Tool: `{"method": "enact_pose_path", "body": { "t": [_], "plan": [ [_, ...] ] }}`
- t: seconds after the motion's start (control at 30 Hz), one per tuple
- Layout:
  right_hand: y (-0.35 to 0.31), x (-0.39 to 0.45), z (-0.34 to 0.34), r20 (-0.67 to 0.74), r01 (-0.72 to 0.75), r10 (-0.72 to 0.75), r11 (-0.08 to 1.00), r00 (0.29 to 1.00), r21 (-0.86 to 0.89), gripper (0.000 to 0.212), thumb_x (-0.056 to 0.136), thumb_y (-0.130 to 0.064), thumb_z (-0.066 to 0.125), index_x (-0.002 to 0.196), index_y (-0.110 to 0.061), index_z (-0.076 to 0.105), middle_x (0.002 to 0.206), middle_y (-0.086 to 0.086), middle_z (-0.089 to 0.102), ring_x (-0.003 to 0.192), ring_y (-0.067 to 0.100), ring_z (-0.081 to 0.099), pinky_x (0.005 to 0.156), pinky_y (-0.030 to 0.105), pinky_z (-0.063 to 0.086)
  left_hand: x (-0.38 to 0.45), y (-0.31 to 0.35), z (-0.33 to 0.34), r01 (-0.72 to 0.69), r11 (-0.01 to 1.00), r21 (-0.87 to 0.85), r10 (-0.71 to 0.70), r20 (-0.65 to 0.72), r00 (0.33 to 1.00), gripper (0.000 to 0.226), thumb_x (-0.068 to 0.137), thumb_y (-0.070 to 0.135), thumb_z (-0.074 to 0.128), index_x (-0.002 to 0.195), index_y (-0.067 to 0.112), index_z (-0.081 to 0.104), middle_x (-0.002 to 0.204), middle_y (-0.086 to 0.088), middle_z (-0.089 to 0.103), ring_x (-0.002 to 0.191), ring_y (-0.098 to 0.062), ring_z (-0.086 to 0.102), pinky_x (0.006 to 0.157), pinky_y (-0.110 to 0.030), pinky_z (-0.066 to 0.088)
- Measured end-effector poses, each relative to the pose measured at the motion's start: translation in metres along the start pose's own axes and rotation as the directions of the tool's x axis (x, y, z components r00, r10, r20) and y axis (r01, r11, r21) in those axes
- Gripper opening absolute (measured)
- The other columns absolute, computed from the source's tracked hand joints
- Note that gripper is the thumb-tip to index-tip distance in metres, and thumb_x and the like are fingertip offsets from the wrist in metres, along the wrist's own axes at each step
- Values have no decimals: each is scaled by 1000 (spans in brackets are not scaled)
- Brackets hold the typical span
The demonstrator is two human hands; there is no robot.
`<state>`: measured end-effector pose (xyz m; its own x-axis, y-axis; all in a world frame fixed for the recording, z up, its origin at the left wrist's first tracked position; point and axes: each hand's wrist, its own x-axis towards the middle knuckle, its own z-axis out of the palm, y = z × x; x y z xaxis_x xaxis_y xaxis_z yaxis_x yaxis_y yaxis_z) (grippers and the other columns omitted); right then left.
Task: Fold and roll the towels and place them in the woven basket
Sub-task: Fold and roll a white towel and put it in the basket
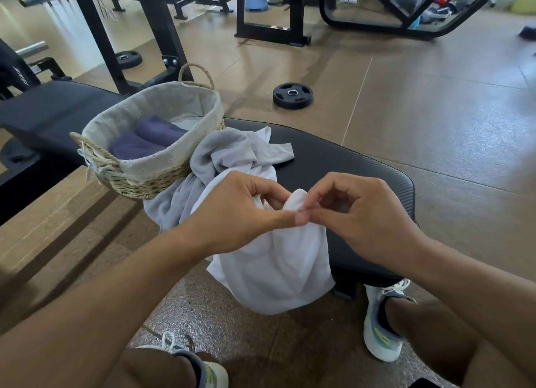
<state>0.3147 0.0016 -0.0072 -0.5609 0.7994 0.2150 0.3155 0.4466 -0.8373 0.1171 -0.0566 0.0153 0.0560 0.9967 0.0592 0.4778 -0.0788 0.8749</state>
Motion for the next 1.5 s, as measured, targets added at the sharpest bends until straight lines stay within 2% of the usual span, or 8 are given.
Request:
{"method": "enact_pose_path", "body": {
  "t": [0.17, 0.33, 0.6, 0.73, 0.9, 1.13, 1.33, 1.5],
  "plan": [
    [2, 3, -2, 1, -15, 15, 1000, 1000, 18, 20, 76, -44, 81, 93, -35, 77, 85, -3, 75, 80, 20, 71, 75, 48, 59, -2, 2, -1, -1, 998, 60, 1, -13, 1000, 13, 80, 18, 83, 75, 23, 73, 39, 23, 47, 39, 3, 43, 45, -5, 30],
    [2, 3, -1, 35, -28, 27, 999, 999, 25, 18, 79, -43, 82, 94, -37, 75, 88, -4, 75, 81, 21, 72, 75, 49, 59, -2, -3, -3, -24, 999, 44, 26, -47, 999, 10, 83, 19, 80, 79, 26, 74, 53, 28, 58, 55, 8, 54, 57, -3, 36],
    [0, 3, 0, 3, -65, 66, 997, 998, -31, 15, 77, -39, 84, 84, -33, 72, 79, -7, 74, 74, 15, 70, 73, 45, 59, 1, -12, -4, 8, 999, -37, -9, -27, 1000, 9, 83, 23, 79, 79, 30, 75, 67, 16, 67, 62, 2, 54, 64, -10, 40],
    [0, 2, 1, 48, -67, 68, 997, 997, -26, 10, 81, -36, 82, 85, -34, 74, 81, -9, 75, 75, 13, 71, 77, 43, 59, 0, -11, -4, 0, 1000, -29, -1, -30, 1000, 10, 86, 24, 77, 77, 29, 75, 62, 18, 64, 61, 2, 53, 63, -8, 40],
    [-3, 1, 1, 48, -30, 32, 999, 998, -27, 9, 82, -36, 80, 84, -34, 72, 86, -13, 74, 83, 12, 70, 79, 39, 58, 3, -14, 0, -25, 999, 27, 30, -197, 980, 14, 84, 22, 79, 77, 33, 74, 62, 24, 64, 63, 5, 57, 65, -6, 42],
    [-4, -1, 5, 40, -44, 43, 999, 998, 17, 10, 82, -38, 79, 88, -32, 74, 94, -13, 77, 91, 11, 73, 83, 40, 61, 1, -16, 2, -74, 995, 74, 83, -137, 987, 8, 80, 33, 79, 76, 37, 73, 68, 20, 70, 66, 3, 64, 63, -7, 43],
    [-5, -2, 6, 10, -74, 74, 997, 997, 10, 8, 82, -31, 82, 85, -30, 75, 88, -15, 77, 85, 6, 73, 81, 34, 62, 1, -15, 2, -42, 995, 91, 51, -94, 994, 13, 85, 16, 79, 77, 27, 75, 56, 26, 62, 49, 9, 54, 51, -2, 36],
    [-6, -1, 5, 15, -82, 81, 997, 997, 15, 8, 83, -27, 82, 85, -26, 74, 86, -10, 77, 83, 9, 74, 79, 34, 62, -1, -11, 2, -39, 993, 114, 47, -71, 996, 10, 85, 15, 78, 79, 23, 75, 46, 28, 55, 40, 9, 47, 45, -2, 32]
  ]
}}
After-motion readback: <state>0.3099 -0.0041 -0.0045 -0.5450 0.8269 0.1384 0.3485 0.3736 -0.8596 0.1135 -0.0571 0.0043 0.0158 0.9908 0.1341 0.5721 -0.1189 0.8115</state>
